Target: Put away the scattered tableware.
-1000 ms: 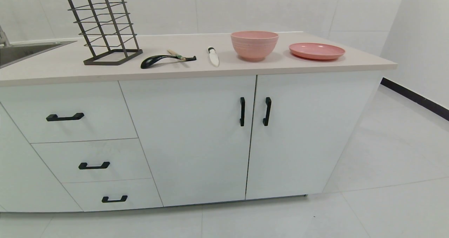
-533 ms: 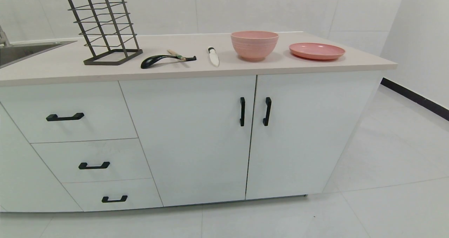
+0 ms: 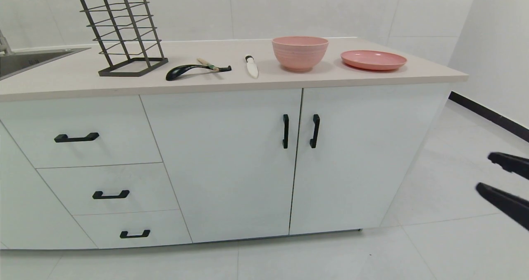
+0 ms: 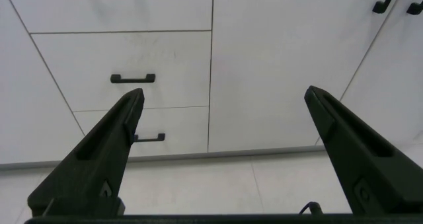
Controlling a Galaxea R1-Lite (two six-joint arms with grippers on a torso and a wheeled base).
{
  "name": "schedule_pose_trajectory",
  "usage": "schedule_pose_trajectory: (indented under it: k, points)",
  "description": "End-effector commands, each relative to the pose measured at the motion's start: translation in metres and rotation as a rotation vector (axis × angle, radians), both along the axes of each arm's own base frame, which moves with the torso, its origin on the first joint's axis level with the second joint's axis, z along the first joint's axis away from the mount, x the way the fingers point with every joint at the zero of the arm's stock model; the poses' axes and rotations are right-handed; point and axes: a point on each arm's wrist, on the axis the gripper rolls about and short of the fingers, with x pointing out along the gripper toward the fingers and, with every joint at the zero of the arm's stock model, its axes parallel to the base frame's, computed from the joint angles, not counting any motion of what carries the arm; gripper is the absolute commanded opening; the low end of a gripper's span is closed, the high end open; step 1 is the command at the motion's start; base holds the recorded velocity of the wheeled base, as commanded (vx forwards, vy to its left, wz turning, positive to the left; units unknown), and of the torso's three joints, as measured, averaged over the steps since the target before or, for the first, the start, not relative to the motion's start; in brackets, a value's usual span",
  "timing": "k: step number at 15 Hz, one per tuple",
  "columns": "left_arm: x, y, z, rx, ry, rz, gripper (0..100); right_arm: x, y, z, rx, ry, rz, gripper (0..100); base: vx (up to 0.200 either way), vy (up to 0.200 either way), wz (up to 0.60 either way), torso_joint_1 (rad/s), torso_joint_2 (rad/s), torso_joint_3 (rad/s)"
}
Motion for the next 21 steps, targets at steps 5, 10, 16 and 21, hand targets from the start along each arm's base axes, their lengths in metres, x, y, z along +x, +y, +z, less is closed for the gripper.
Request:
schedule_pose_trajectory:
  k: [5,10,16,21]
  points:
    - [0.000,0.000,0.000,0.004,0.000,0.003,100,0.110,0.042,-0.048,-0.047,0.125,0.134,100,0.000,0.000,0.00,0.000,0.00,0.000]
    - [0.000,0.000,0.000,0.011,-0.001,0.000,100,0.157,0.055,-0.097,-0.088,0.128,0.146,100,0.000,0.000,0.00,0.000,0.00,0.000]
    - [0.000,0.000,0.000,0.017,-0.001,0.000,100,0.218,0.055,-0.136,-0.095,0.006,0.292,100,0.000,0.000,0.00,0.000,0.00,0.000]
    - [0.000,0.000,0.001,0.040,-0.012,-0.016,100,0.231,0.062,-0.133,-0.092,-0.038,0.304,100,0.000,0.000,0.00,0.000,0.00,0.000]
